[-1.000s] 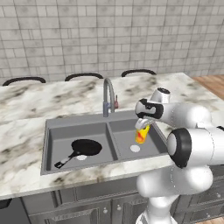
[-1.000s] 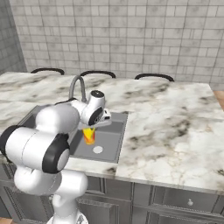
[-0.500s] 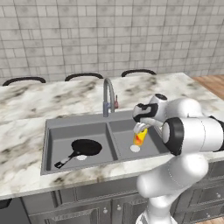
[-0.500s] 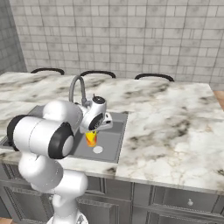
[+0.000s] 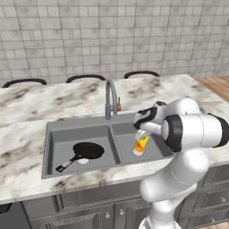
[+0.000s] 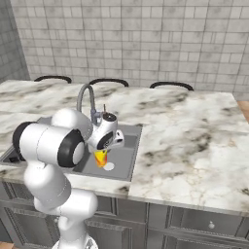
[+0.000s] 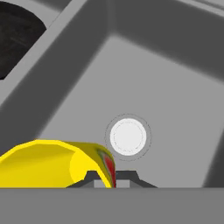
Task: Place the pan in the left basin and the cup in the right basin of the sink.
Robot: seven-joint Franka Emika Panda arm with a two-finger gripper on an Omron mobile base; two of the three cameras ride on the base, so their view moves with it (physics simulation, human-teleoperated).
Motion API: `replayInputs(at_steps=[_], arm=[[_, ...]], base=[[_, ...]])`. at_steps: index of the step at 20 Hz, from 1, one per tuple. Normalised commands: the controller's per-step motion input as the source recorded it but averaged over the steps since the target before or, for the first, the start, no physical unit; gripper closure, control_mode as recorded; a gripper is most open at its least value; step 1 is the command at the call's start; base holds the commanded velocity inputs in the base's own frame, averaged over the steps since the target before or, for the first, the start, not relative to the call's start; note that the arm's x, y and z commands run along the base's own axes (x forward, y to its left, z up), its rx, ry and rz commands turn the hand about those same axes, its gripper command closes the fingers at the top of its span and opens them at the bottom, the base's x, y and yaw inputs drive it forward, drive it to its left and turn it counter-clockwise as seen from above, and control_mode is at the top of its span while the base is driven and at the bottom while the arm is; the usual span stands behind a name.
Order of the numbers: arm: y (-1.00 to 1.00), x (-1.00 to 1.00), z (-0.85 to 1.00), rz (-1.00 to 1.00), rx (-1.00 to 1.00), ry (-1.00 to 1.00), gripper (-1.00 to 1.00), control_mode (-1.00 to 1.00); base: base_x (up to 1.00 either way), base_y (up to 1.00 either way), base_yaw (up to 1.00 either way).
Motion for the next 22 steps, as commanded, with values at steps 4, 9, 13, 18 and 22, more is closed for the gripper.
replayInputs(at_steps=[4, 9, 13, 18, 22], arm=[[0.08, 0.06, -0.22, 0.0, 0.0, 0.0, 1.0, -1.0], [0.02, 0.05, -0.2, 0.0, 0.0, 0.0, 1.0, -1.0], [0.02, 0.09, -0.19, 0.0, 0.0, 0.0, 1.0, -1.0], [0.0, 0.03, -0.16, 0.0, 0.0, 0.0, 1.0, -1.0], [0.0, 0.03, -0.16, 0.0, 0.0, 0.0, 1.0, -1.0]], base=[[0.0, 0.0, 0.0], [0.0, 0.0, 0.0], [0.0, 0.0, 0.0], [0.0, 0.0, 0.0], [0.0, 0.0, 0.0]])
